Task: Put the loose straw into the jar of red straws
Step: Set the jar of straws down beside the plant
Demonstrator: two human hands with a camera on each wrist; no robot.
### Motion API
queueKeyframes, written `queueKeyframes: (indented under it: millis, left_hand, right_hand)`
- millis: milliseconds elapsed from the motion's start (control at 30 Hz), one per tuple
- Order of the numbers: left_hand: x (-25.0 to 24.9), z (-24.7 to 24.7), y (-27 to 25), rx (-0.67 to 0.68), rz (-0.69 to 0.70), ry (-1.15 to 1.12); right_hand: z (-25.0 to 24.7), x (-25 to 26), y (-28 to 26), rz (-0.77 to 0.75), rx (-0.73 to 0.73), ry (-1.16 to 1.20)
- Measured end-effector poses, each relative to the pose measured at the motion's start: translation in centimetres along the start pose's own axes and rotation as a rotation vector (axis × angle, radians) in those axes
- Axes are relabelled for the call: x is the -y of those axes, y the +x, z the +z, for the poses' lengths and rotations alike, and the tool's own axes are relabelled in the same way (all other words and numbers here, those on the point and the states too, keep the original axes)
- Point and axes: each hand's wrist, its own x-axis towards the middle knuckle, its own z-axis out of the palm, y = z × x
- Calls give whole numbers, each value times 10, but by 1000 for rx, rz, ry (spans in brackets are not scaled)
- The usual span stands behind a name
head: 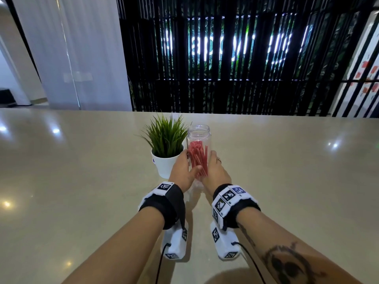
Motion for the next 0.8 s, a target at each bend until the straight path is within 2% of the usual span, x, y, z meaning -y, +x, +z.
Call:
queueKeyframes:
  millis: [100, 300, 400, 467, 633, 800]
  left_hand:
    - [7, 0, 7, -33, -16, 43]
    - [15, 1, 12, -11, -14, 93]
    - [20, 5, 11, 14, -78, 97]
    - [23, 8, 10, 18, -127, 88]
    - [27, 14, 8, 8, -121, 68]
    - [26, 15, 4, 22, -173, 72]
  right_hand:
    - [9, 1, 7, 16, 18, 24]
    - [14, -6, 15, 25, 62, 19]
    - [15, -11, 16, 24, 75, 24]
    - [17, -14, 14, 30, 73, 40]
    - [23, -21, 10, 44, -1, 108]
    - [23, -22, 6, 61, -5, 143]
